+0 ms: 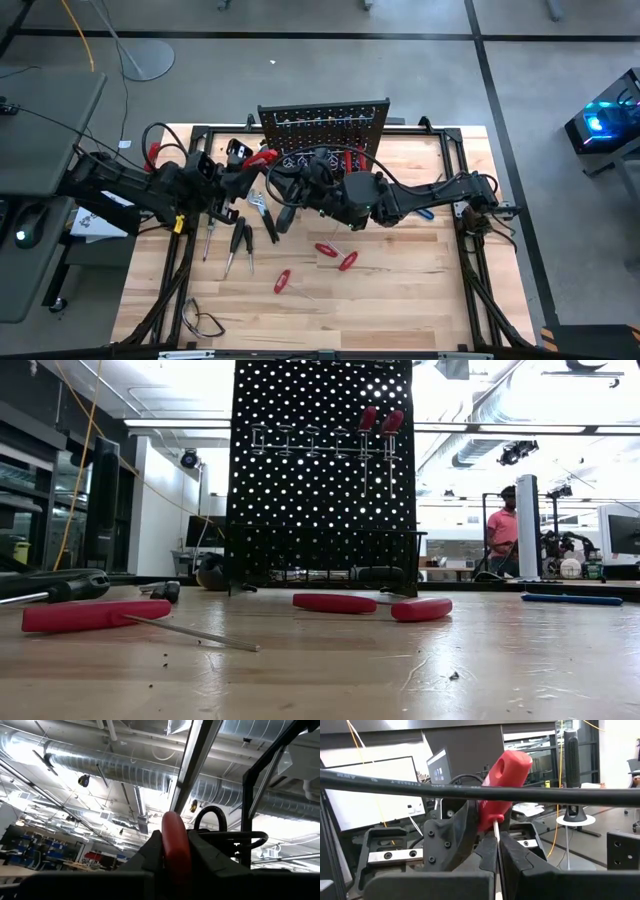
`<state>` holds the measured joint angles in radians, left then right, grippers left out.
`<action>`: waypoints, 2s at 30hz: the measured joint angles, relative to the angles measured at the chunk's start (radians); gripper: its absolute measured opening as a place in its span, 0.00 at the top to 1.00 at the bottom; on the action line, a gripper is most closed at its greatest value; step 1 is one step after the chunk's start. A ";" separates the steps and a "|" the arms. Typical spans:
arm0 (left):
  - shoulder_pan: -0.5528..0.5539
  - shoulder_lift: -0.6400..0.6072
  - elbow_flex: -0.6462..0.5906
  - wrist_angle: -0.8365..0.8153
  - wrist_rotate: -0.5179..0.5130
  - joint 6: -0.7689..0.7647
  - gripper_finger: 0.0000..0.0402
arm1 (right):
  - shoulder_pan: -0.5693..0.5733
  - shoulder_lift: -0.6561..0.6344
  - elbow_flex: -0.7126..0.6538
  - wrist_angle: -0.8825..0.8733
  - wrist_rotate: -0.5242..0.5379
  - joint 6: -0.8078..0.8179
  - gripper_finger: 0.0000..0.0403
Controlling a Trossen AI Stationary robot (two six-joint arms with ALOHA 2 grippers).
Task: Hang tools onto peg board
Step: Hang the red allen wrench on the peg board
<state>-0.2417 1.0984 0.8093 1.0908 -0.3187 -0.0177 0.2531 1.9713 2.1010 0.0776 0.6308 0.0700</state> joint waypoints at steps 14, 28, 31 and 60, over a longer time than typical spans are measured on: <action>0.034 -0.010 -0.001 0.012 -0.007 -0.109 0.89 | 0.021 -0.001 0.000 -0.049 0.080 -0.050 0.92; 0.152 -0.099 0.000 -0.210 -0.032 -0.061 0.89 | 0.160 -0.132 -0.001 -0.280 0.533 -0.159 0.61; 0.157 -0.064 0.000 -0.265 -0.033 -0.059 0.89 | 0.190 -0.150 -0.001 -0.337 0.620 -0.130 0.60; 0.087 0.547 0.382 -0.259 -0.743 0.404 0.89 | 0.304 -0.161 -0.001 -0.380 0.940 -0.183 0.60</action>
<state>-0.1543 1.6453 1.1910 0.8318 -1.0614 0.3860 0.5571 1.8099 2.0998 -0.3027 1.5711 -0.1127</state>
